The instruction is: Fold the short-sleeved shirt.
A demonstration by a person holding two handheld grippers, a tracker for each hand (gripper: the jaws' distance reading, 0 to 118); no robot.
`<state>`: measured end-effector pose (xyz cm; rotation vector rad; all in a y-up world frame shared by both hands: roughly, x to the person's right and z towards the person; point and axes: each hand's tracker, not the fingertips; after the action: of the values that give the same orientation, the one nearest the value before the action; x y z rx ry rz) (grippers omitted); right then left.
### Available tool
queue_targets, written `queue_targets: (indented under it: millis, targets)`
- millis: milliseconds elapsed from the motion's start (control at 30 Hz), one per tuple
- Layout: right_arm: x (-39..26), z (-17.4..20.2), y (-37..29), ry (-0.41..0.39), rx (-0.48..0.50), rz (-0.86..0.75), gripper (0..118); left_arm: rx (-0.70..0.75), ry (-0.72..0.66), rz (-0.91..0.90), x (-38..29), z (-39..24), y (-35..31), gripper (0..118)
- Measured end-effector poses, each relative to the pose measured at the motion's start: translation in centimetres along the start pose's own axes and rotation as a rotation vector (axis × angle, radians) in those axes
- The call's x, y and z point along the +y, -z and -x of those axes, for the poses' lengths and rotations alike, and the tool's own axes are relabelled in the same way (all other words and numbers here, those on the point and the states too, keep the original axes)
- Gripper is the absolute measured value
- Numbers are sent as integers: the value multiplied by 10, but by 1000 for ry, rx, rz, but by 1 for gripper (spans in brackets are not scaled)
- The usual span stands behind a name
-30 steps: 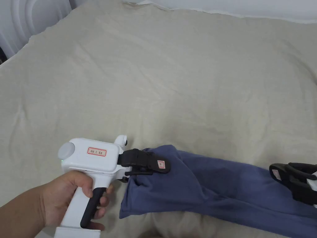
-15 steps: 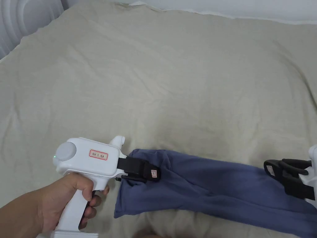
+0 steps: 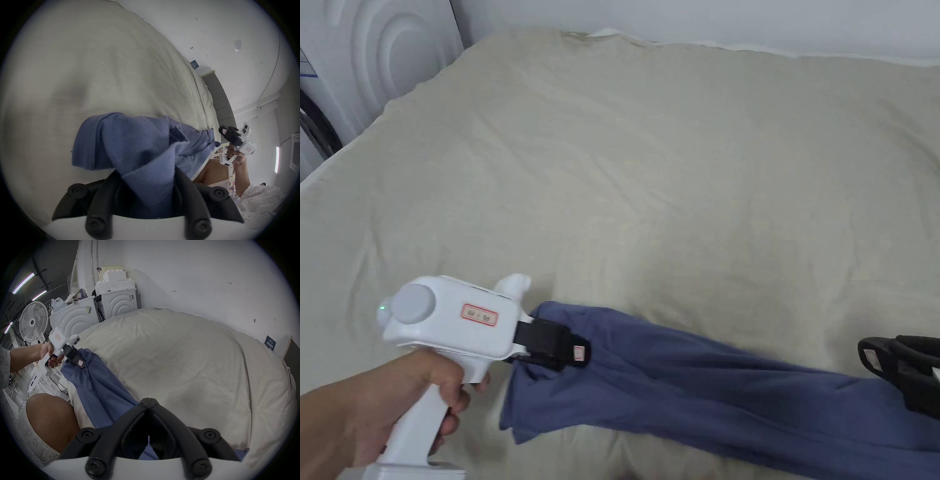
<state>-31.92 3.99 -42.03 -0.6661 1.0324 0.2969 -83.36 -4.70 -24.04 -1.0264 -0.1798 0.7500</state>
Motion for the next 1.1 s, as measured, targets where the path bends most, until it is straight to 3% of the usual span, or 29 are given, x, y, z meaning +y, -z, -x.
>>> queue_targets:
  millis: [233, 467, 633, 1100]
  targets:
    - [1, 8, 6, -1, 28, -27, 0, 158, -45, -2, -3, 12, -55, 21]
    - [1, 10, -3, -13, 56, -53, 0, 233, 37, -14, 9, -58, -57, 21]
    - [-1, 4, -18, -9, 71, -99, 0, 311, 88, 15, 8, -128, -39, 21]
    - [-17, -7, -32, 43, 121, -201, 0, 448, 201, 126, 7, -237, 64, 21]
